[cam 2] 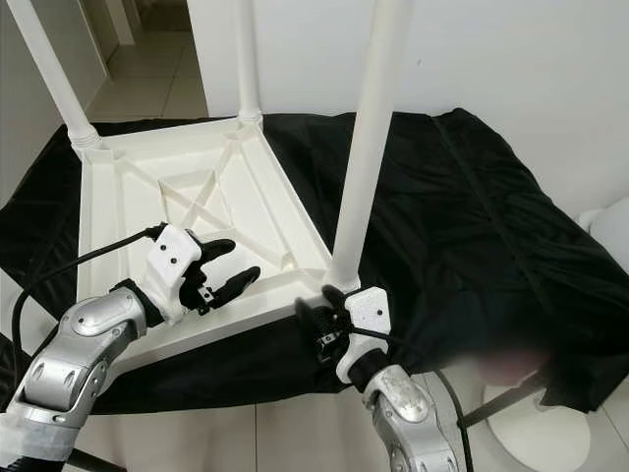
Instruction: Building children table
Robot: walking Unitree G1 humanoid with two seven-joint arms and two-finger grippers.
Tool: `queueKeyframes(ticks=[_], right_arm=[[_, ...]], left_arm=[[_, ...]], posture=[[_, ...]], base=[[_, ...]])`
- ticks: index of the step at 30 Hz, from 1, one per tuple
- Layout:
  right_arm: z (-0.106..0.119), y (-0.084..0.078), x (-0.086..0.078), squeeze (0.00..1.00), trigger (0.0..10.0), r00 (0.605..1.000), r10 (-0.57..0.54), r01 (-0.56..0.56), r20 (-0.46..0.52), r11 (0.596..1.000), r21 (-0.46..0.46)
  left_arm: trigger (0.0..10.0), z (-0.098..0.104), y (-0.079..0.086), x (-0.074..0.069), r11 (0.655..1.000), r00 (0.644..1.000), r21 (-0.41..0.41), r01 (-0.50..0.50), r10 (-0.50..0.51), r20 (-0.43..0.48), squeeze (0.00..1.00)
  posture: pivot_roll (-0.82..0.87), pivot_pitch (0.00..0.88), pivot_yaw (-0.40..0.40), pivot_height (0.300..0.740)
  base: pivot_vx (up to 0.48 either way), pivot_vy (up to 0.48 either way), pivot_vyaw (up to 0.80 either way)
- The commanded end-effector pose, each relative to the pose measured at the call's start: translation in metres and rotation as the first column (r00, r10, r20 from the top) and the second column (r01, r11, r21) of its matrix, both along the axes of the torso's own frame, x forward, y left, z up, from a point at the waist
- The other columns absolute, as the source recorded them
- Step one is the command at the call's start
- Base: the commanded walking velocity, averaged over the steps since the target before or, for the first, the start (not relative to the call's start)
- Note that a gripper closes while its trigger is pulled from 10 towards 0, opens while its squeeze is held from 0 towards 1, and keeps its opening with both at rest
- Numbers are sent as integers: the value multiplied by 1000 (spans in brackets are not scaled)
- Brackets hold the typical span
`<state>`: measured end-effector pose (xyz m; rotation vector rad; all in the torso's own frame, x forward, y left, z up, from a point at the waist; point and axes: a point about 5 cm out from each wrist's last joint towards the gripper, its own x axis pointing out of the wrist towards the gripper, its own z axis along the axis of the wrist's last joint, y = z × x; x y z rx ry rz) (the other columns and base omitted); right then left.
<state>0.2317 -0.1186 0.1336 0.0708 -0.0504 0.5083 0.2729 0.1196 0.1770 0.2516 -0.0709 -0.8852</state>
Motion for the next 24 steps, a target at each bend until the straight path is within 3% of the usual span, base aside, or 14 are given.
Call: queueKeyframes(ticks=[1, 12, 24], right_arm=[[0, -3, 4, 0, 10000, 1000, -7, 7, -7, 1000, 8], [1, -29, 24, 0, 10000, 996, -85, 85, 11, 996, -4], [0, -41, 38, 0, 10000, 985, -172, 172, 24, 985, 7]], left_arm=[[10000, 0, 1, -1, 999, 999, -16, -44, 44, -4, 0], [10000, -8, -13, -24, 990, 987, -4, 138, -138, -78, 0], [10000, -24, -26, -44, 974, 967, 49, 219, -210, -141, 0]], posture=[[-19, 87, 8, 740], [-3, 94, 28, 740], [18, 95, 26, 740]], base=[[0, 0, 0], [0, 0, 0], [0, 0, 0]])
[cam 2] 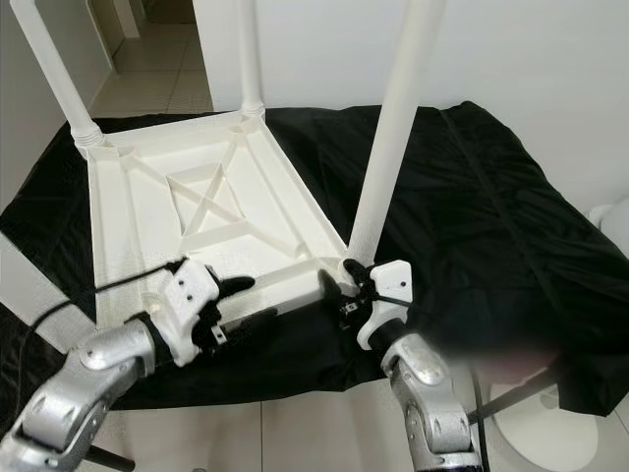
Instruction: Building children table
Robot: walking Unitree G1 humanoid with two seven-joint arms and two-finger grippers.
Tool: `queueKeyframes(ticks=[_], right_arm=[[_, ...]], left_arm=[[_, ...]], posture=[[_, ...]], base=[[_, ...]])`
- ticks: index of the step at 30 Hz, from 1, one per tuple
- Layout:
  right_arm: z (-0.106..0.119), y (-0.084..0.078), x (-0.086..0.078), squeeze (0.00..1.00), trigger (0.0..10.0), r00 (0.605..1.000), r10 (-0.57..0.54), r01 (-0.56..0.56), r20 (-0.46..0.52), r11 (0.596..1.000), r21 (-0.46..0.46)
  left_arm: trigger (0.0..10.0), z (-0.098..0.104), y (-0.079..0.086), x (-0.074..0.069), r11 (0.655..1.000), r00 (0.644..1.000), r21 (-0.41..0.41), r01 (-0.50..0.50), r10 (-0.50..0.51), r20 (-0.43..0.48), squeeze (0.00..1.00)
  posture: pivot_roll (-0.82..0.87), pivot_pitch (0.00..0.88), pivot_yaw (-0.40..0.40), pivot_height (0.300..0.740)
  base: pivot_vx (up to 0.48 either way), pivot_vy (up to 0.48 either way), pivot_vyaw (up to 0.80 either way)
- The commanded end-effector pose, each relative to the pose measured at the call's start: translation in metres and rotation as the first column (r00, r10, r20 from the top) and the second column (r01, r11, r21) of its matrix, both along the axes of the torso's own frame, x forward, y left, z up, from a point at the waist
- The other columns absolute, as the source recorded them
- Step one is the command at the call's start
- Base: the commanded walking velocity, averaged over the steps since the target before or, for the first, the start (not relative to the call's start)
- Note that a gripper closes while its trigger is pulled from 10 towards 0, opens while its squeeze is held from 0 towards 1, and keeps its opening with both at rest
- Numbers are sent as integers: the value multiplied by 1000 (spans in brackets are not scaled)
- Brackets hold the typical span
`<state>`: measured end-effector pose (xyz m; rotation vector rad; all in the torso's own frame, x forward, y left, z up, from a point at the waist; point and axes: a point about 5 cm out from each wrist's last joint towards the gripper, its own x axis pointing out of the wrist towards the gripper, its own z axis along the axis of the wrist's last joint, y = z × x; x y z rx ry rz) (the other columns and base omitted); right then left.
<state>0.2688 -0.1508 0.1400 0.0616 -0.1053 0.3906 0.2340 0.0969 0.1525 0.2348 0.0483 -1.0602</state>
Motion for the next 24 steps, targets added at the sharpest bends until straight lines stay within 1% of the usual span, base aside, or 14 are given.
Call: queueKeyframes(ticks=[1, 3, 6, 9, 11, 17, 18, 20, 21, 22, 24], right_arm=[[-5, -11, 4, 0, 10000, 998, -60, 60, -22, 998, -2], [-4, -16, 9, 0, 10000, 997, -71, 70, -14, 997, -13], [-4, -20, 11, 0, 10000, 997, -76, 76, -11, 997, -23], [-5, -22, 12, 0, 10000, 997, -80, 79, -8, 996, -30], [-4, -27, 18, 0, 10000, 995, -104, 104, 2, 994, -36], [-3, -31, 23, 0, 10000, 993, -117, 118, 10, 992, -41], [-3, -35, 26, 0, 10000, 992, -126, 127, 16, 991, -48], [-3, -35, 26, 0, 10000, 992, -126, 127, 16, 991, -48], [-3, -42, 30, 0, 10000, 989, -150, 151, 18, 987, -59], [-3, -42, 30, 0, 10000, 989, -150, 151, 18, 987, -59], [-4, -56, 38, 0, 10000, 982, -188, 189, 13, 979, -71]], left_arm=[[10000, -1, -5, -10, 996, 996, 32, 86, -86, -11, 0], [10000, -6, -6, -19, 987, 991, 82, 137, -135, -23, 0], [10000, -8, -5, -23, 984, 989, 102, 148, -145, -34, 0], [10000, -8, -3, -24, 984, 990, 106, 143, -140, -35, 0], [10000, -6, 0, -28, 982, 989, 121, 146, -140, -57, 0], [10000, -3, 2, -30, 982, 987, 116, 150, -142, -72, 0], [10000, -1, 4, -32, 982, 986, 106, 153, -145, -86, 0], [10000, -1, 4, -32, 982, 986, 106, 153, -145, -86, 0], [10000, 1, 7, -34, 981, 985, 109, 158, -148, -93, 0], [10000, 1, 7, -34, 981, 985, 109, 158, -148, -93, 0], [10000, 8, 9, -41, 975, 979, 115, 189, -178, -102, 0]], posture=[[20, 97, 24, 740], [25, 94, 25, 740], [34, 96, 21, 740], [34, 96, 21, 740], [47, 96, 21, 740], [50, 95, 19, 740], [55, 87, 17, 740], [55, 87, 17, 740], [64, 81, 13, 740], [64, 81, 13, 740], [81, 75, 3, 740]], base=[[0, 0, 0], [0, 0, 0], [0, 0, 0], [0, 0, 0], [0, 0, 0], [0, 0, 0], [0, 0, 0], [0, 0, 0], [0, 0, 0], [0, 0, 0], [0, 0, 0]])
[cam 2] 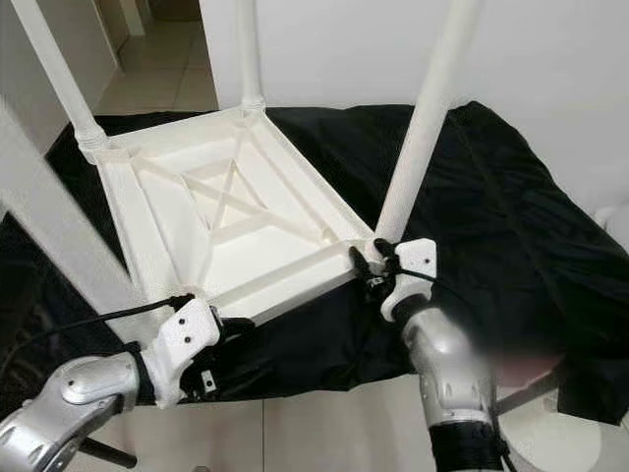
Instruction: Building children table
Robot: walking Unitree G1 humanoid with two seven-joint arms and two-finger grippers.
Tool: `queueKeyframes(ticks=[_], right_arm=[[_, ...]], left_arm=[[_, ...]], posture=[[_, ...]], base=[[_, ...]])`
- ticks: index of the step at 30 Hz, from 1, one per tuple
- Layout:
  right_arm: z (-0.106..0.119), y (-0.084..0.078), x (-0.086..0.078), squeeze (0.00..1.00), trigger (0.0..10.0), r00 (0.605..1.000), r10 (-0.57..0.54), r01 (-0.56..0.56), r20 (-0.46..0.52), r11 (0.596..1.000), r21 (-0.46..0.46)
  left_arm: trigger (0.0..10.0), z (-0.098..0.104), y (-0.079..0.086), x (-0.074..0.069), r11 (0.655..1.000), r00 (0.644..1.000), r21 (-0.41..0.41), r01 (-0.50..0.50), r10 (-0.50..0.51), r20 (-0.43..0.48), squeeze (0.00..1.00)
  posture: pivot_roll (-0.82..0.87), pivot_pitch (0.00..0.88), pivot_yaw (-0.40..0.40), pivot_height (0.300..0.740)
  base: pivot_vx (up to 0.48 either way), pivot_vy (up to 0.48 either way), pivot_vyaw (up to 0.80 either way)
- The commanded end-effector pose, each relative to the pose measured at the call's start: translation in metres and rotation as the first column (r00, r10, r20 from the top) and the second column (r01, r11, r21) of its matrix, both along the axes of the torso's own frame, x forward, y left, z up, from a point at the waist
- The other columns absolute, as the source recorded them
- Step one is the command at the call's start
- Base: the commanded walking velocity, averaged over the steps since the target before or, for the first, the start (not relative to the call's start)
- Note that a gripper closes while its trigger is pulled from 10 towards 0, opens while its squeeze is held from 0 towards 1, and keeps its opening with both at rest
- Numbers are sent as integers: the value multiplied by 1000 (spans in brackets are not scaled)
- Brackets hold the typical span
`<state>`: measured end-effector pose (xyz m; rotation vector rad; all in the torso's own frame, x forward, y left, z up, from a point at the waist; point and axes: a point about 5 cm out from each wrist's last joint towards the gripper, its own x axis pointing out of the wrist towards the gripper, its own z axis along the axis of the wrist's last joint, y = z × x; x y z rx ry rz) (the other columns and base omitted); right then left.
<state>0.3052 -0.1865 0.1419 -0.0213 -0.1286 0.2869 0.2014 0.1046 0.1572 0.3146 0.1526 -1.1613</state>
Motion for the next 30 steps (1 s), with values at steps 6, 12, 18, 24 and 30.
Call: queueKeyframes(ticks=[6, 12, 18, 24, 30], right_arm=[[-10, -30, 8, 0, 10000, 992, -119, 119, -39, 993, -7], [-10, -36, 11, 0, 10000, 987, -155, 155, -39, 988, -11], [-10, -47, 18, 0, 10000, 974, -225, 224, -35, 974, -28], [-8, -51, 26, 0, 10000, 973, -229, 228, -33, 973, -32], [-8, -48, 27, 0, 10000, 979, -202, 201, -30, 979, -27]], left_arm=[[10000, 1, 11, -14, 994, 995, 66, 92, -89, -44, 0], [10000, 4, 12, -15, 997, 997, 53, 61, -59, -46, 0], [10000, 9, 18, -17, 999, 999, 46, 8, -6, -54, 0], [10000, 10, 25, -31, 997, 995, 75, 34, -26, -97, 0], [10000, 10, 27, -41, 994, 991, 91, 56, -45, -126, 0]], posture=[[86, 74, -5, 740], [92, 77, -13, 740], [102, 83, -31, 740], [108, 84, -49, 740], [119, 85, -62, 740]], base=[[0, 0, 0], [0, 0, 0], [0, 0, 0], [0, 0, 0], [0, 0, 0]])
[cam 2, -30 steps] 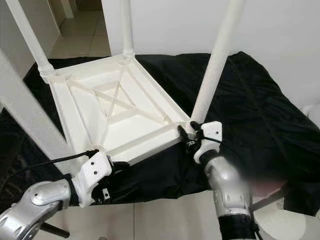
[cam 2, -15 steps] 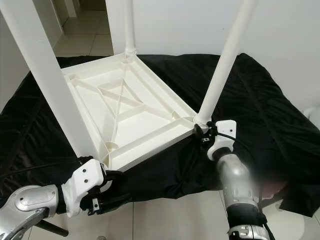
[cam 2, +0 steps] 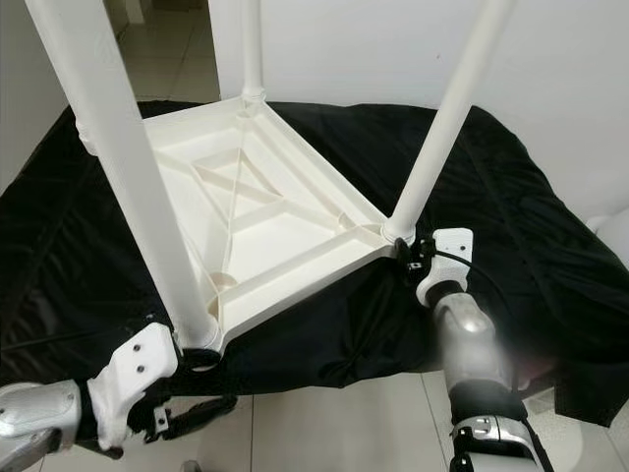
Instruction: Building children table
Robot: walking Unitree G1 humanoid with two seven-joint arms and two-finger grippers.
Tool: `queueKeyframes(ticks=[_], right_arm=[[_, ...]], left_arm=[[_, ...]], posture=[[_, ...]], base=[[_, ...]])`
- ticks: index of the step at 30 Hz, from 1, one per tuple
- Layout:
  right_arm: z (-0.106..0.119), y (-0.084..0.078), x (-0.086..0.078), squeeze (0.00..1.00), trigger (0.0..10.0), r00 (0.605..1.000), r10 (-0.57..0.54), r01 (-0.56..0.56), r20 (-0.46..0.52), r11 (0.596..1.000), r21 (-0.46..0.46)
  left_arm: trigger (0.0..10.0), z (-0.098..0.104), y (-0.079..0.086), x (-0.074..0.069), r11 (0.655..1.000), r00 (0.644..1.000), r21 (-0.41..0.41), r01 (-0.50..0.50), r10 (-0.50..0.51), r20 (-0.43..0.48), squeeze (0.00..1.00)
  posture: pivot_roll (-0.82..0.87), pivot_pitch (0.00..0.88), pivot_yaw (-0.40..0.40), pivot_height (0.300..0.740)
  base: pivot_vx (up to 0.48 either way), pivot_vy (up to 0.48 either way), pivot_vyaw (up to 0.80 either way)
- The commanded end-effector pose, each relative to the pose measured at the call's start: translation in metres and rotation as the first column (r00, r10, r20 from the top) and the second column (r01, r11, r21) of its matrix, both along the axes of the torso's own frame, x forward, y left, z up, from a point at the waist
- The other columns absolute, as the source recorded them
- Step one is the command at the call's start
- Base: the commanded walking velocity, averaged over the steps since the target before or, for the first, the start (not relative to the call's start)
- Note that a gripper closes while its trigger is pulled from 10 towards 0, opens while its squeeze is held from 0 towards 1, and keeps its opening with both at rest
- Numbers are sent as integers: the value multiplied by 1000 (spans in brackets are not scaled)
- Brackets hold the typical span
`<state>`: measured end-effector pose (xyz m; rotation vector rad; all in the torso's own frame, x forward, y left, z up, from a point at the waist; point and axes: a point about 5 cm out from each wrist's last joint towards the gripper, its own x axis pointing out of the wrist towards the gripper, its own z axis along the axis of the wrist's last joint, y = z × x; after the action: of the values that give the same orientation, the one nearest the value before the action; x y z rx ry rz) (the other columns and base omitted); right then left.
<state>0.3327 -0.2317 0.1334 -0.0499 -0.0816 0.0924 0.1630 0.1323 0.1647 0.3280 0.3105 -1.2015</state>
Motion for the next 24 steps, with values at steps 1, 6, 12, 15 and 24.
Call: queueKeyframes(ticks=[1, 6, 12, 15, 24], right_arm=[[-1, 0, -1, 0, 10000, 1000, 9, -9, 8, 1000, 3], [-10, 9, -6, 0, 10000, 999, 47, -47, 0, 999, 10], [-17, 21, -7, 0, 10000, 997, 74, -74, -7, 997, 33], [-19, 26, -7, 0, 10000, 996, 86, -86, -6, 995, 44], [-20, 42, -10, 0, 10000, 992, 127, -127, 7, 988, 86]], left_arm=[[10000, 4, 0, -9, 1000, 999, -1, 27, -27, -16, 0], [10000, 5, 7, -17, 999, 999, 25, -31, 31, -23, 0], [10000, 17, 34, 0, 977, 977, 68, -202, 197, 78, 0], [10000, 23, 45, 5, 965, 965, 95, -245, 234, 115, 0], [10000, 33, 70, 23, 918, 914, 111, -381, 356, 196, 0]], posture=[[122, 84, -64, 740], [130, 85, -68, 740], [151, 89, -71, 740], [155, 90, -67, 740], [151, 88, -64, 740]], base=[[0, 0, 0], [0, 0, 0], [0, 0, 0], [0, 0, 0], [0, 0, 0]])
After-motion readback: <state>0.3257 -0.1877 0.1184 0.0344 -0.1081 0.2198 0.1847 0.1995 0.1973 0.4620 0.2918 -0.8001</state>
